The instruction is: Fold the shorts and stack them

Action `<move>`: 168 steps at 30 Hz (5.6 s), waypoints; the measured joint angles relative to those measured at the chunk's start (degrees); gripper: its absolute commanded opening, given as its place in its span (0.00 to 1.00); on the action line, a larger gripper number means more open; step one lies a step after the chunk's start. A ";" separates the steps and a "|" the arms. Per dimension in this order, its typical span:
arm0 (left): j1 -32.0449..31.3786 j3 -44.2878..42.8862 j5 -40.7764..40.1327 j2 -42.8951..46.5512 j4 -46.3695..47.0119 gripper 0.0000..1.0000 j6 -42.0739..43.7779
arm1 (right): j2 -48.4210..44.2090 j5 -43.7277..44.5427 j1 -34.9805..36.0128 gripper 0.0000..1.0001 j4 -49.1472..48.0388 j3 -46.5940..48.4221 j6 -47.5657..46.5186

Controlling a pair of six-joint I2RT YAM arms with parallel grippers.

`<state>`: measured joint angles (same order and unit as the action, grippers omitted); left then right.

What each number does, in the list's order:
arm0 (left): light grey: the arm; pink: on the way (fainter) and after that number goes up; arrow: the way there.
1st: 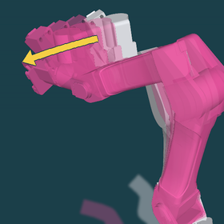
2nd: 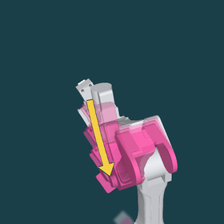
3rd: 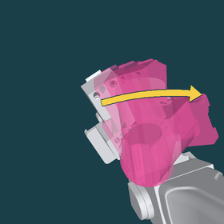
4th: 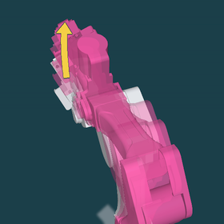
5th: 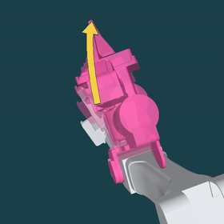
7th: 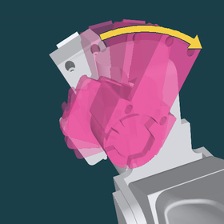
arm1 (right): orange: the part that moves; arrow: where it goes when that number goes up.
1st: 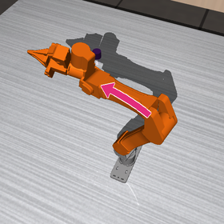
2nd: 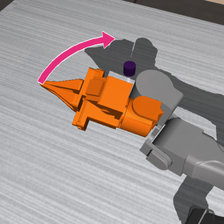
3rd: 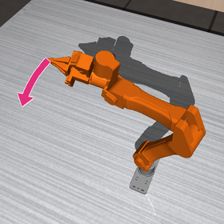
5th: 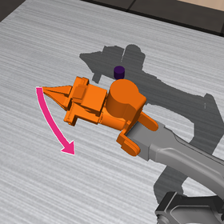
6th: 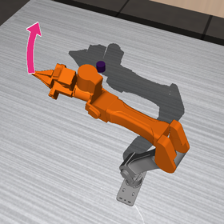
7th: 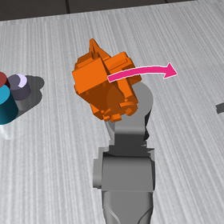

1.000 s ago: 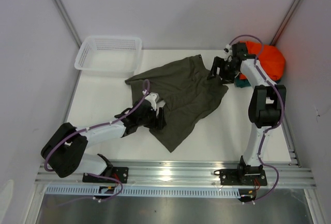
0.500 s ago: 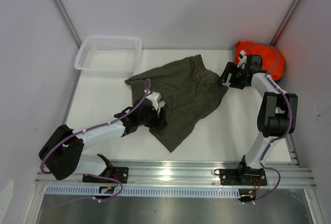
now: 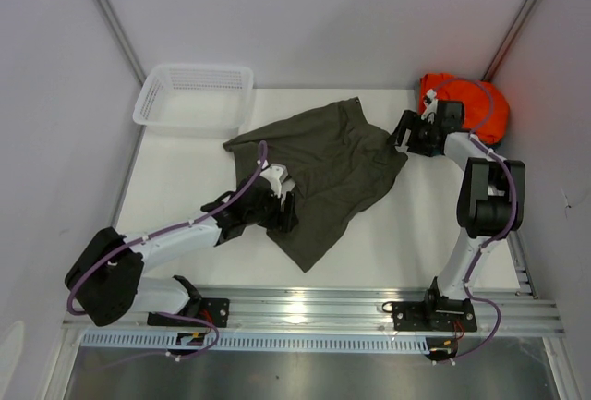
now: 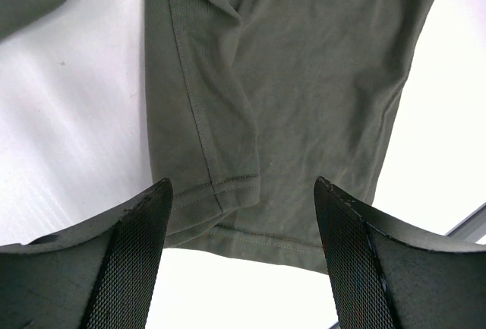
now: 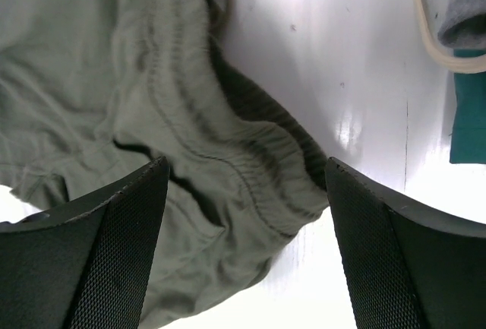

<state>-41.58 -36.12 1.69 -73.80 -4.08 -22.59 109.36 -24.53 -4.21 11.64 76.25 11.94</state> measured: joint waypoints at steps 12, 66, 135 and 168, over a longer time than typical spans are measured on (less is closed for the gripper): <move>-0.04 0.02 0.02 0.20 0.02 0.77 0.17 | 3.06 -1.55 1.49 0.11 -3.04 -3.43 0.70; -0.28 -78.53 31.36 -69.68 -5.49 0.80 -6.10 | -50.80 22.12 42.23 0.01 1.11 -56.43 30.73; -0.13 -73.37 25.35 -68.00 1.90 0.79 -9.79 | -41.51 45.00 59.34 0.00 16.44 -40.92 25.90; -0.22 -74.66 25.20 -67.82 -1.95 0.81 -9.94 | -36.28 50.53 70.97 0.56 38.23 -35.91 41.99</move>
<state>-41.80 -110.78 26.89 -141.62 -6.02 -32.53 73.08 26.00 66.76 49.87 40.34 53.93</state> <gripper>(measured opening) 0.800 0.463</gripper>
